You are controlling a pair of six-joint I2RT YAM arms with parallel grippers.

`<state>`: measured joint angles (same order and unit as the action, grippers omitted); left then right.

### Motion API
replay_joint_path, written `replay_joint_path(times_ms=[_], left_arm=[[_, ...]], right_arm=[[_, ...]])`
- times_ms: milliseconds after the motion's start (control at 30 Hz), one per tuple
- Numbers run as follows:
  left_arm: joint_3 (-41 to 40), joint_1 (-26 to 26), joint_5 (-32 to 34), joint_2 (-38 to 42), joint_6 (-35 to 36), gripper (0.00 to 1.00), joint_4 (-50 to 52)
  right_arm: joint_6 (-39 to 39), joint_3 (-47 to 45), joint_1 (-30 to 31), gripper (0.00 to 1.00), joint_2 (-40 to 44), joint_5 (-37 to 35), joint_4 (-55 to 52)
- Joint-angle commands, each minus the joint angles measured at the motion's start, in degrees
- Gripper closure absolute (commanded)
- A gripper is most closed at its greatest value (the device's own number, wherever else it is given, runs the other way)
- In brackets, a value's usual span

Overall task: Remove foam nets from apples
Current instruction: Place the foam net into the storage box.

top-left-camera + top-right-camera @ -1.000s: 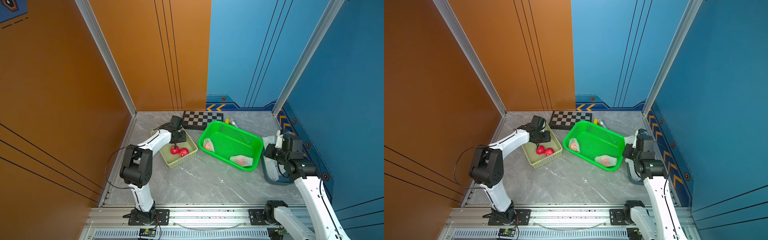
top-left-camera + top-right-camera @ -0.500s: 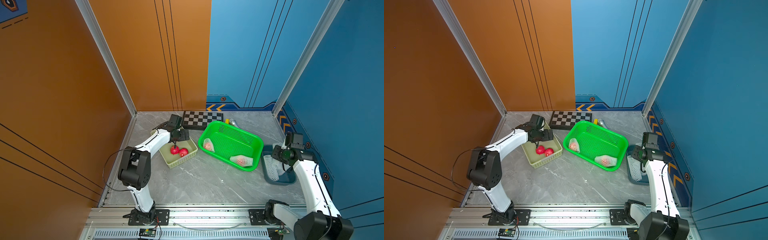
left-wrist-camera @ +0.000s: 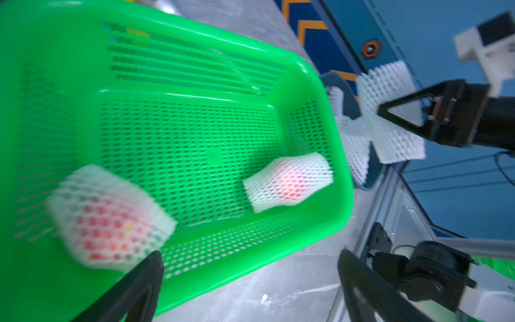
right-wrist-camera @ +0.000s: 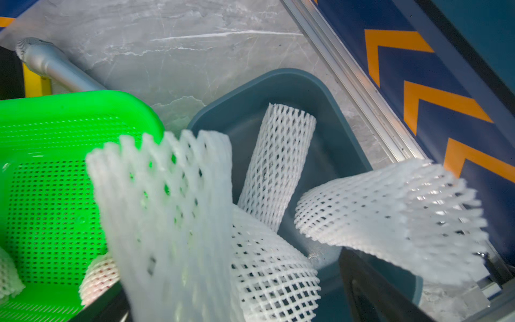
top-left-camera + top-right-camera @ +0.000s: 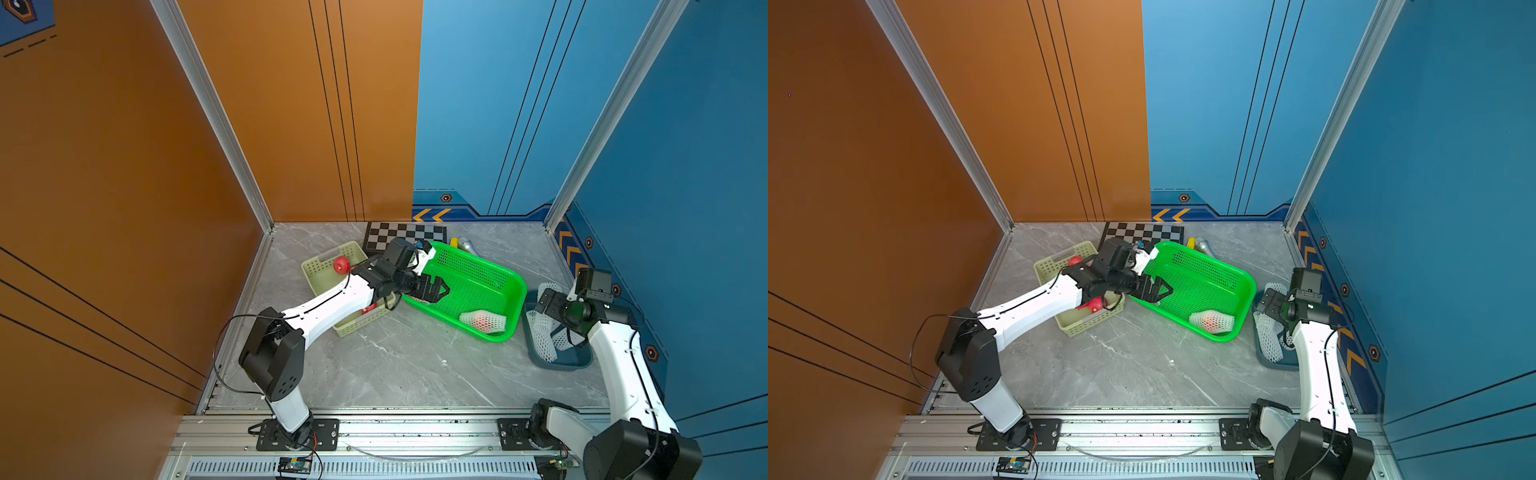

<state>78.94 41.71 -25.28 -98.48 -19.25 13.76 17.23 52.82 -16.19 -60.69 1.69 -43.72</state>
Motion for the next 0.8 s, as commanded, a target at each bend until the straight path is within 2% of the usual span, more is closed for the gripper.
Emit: replay_joint_path(times_ms=[0, 100, 233, 267, 333, 667, 700, 767], left_arm=[[3.1, 4.3, -8.4, -2.7, 0.9, 0.01, -10.9], [6.0, 7.9, -8.3, -5.8, 0.1, 0.03, -14.2], [9.6, 11.6, -6.6, -9.7, -0.8, 0.12, -17.8], [10.3, 12.4, -7.1, -10.7, -1.0, 0.18, -19.1], [11.9, 13.7, -6.5, -12.3, -1.3, 0.19, -20.2], [17.8, 15.2, -9.8, -18.0, -3.1, 0.25, -20.3], [17.8, 15.2, -9.4, -18.1, -3.3, 0.27, -20.3], [17.5, 15.0, -8.4, -17.9, -3.8, 0.43, -20.3]], right_arm=[[1.8, 1.1, -0.3, 0.00, 1.8, 4.6, -1.0], [3.2, 1.5, 0.2, 0.00, 3.2, 7.6, -1.8], [5.3, 1.2, 1.6, 0.00, 5.6, 10.1, -2.1], [5.8, 1.2, 2.0, 0.00, 6.1, 10.8, -2.1], [6.8, 1.1, 2.7, 0.00, 7.2, 12.9, -2.0], [11.8, 0.8, 8.0, 0.00, 12.7, 19.9, 2.9], [12.6, 0.2, 8.2, 0.00, 13.4, 20.8, 4.1], [13.5, -0.3, 8.3, 0.00, 14.1, 21.6, 5.0]])
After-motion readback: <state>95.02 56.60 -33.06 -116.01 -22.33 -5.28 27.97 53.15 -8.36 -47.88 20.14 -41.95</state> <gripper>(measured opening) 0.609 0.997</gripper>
